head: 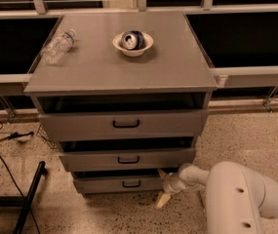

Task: Open bottom drawer

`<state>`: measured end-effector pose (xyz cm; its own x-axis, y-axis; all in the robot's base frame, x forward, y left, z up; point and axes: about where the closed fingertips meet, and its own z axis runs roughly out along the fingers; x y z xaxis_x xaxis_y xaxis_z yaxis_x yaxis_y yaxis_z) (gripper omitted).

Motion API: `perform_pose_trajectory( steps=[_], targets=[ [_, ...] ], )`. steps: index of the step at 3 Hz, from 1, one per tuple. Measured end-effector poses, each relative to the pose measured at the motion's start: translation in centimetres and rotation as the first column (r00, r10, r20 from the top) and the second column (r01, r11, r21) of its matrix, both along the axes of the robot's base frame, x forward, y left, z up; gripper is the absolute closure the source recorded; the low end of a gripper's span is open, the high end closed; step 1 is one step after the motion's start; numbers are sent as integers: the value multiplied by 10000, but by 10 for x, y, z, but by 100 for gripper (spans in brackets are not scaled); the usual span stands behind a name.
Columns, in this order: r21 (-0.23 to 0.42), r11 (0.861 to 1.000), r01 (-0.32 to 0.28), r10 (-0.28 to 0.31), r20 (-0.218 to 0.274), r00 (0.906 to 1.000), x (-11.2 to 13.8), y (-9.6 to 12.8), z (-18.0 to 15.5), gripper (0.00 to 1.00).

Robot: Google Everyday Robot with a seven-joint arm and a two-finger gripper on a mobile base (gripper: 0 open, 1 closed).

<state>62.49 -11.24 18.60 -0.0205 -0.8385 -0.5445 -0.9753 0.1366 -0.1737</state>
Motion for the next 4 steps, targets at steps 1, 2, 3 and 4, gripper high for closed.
perform_pose_trajectory(
  steps=[1,2,3,4],
  targets=[
    [-122,9999,-43,41,-215,9998,-1,-2,-7,0],
    [-356,9993,-124,101,-657,9978,-6,-4,-11,0],
    [-532,9985,-110,52,-1080,9941,-12,-10,-12,0],
    [-635,9979,-106,7,-1535,9881,-18,-14,-11,0]
  ],
)
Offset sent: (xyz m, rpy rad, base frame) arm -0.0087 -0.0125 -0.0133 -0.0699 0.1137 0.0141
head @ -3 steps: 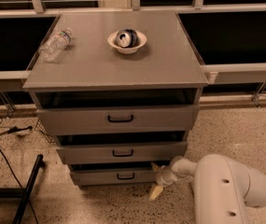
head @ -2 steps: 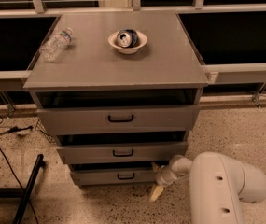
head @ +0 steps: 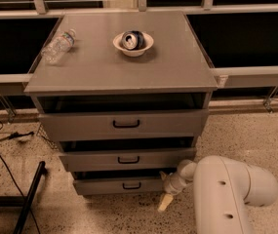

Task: Open bottom drawer

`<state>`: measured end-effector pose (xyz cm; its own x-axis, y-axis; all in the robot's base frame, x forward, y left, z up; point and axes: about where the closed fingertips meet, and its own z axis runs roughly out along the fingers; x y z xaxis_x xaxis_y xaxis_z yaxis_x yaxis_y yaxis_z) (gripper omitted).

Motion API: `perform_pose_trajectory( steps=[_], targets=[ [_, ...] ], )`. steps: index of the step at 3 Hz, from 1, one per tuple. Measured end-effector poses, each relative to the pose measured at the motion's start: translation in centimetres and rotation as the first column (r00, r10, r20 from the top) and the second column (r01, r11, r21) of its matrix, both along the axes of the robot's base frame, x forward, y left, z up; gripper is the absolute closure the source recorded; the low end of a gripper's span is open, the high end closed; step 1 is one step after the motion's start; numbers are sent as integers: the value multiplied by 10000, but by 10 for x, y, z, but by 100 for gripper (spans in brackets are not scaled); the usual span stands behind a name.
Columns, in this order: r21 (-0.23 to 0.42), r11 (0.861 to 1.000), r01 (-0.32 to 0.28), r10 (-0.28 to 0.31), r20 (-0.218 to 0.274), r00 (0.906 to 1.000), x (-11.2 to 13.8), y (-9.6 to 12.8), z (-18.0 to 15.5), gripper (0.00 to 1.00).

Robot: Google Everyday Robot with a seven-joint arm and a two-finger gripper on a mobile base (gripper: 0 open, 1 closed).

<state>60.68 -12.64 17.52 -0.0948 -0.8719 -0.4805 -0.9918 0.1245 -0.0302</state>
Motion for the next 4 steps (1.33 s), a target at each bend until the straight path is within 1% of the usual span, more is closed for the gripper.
perform_pose_trajectory(
  steps=[2,3,4],
  targets=[
    [38,10000,92,-89,-707,9975,-12,-3,4,0],
    [47,9999,102,-98,-761,9970,-13,-4,6,0],
    [81,9997,240,-229,-1191,9926,-26,-9,7,0]
  ],
)
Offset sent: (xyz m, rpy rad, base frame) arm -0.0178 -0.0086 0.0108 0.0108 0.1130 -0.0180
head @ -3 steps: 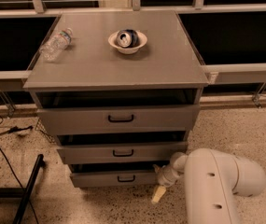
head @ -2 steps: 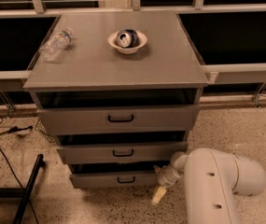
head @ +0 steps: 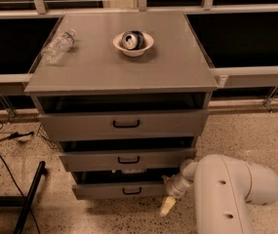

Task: Open bottom drawer

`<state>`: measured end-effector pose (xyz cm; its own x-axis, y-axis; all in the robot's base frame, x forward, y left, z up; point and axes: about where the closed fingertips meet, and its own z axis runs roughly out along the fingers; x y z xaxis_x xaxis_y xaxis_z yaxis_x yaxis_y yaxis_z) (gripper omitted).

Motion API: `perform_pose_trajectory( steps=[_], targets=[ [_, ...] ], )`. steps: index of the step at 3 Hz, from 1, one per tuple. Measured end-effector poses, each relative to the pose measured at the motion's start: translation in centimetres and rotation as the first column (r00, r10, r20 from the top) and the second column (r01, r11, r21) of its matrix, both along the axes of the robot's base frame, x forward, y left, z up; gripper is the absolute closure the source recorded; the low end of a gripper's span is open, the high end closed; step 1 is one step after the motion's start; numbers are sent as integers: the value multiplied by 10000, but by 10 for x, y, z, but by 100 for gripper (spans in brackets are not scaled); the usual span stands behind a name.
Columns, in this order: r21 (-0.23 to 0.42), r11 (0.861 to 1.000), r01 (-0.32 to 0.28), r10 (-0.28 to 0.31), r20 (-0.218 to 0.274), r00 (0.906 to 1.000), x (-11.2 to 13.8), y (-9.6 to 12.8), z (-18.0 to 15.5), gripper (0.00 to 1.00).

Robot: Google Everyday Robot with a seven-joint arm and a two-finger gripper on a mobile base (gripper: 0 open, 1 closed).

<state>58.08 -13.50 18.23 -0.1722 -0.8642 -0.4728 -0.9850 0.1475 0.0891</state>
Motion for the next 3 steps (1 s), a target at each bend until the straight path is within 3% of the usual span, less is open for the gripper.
perform_pose_trajectory(
  steps=[1,2,3],
  targets=[
    [1,10000,1,-1,-3,10000,0,0,3,0],
    [347,9994,-23,47,-708,9975,-22,-1,5,0],
    [536,9986,10,38,-905,9959,-29,-1,10,0]
  ],
)
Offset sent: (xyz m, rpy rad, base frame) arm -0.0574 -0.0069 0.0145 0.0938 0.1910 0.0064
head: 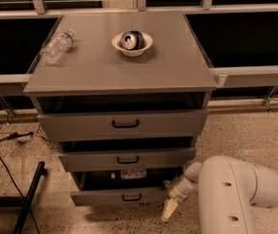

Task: Open bottom drawer

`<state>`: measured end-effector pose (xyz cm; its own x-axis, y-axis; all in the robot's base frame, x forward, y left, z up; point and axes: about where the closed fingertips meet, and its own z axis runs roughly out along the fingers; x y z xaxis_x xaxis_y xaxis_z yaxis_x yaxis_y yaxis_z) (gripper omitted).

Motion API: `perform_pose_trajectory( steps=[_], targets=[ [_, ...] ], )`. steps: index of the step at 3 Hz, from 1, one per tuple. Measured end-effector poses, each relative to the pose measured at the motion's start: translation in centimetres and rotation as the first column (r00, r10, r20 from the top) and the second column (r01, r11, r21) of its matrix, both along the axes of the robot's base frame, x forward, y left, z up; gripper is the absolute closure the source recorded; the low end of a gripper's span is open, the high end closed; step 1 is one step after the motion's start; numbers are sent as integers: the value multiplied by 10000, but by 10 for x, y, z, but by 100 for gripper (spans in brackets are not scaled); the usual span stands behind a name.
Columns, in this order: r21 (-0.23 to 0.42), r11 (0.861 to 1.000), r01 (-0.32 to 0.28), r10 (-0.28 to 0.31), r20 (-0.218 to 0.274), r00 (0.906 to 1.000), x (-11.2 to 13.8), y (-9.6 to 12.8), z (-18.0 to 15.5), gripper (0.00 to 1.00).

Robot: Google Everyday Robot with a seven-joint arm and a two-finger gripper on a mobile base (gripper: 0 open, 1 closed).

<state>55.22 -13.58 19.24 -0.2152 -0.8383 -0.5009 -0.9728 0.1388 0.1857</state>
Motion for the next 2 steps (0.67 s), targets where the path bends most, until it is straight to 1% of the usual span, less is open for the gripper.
perform_pose_trajectory(
  steps=[1,2],
  targets=[
    [673,9976,174,-137,-563,9983,-20,-2,3,0],
    [1393,9891,468,-321,-1062,9938,-40,-4,10,0]
  ],
)
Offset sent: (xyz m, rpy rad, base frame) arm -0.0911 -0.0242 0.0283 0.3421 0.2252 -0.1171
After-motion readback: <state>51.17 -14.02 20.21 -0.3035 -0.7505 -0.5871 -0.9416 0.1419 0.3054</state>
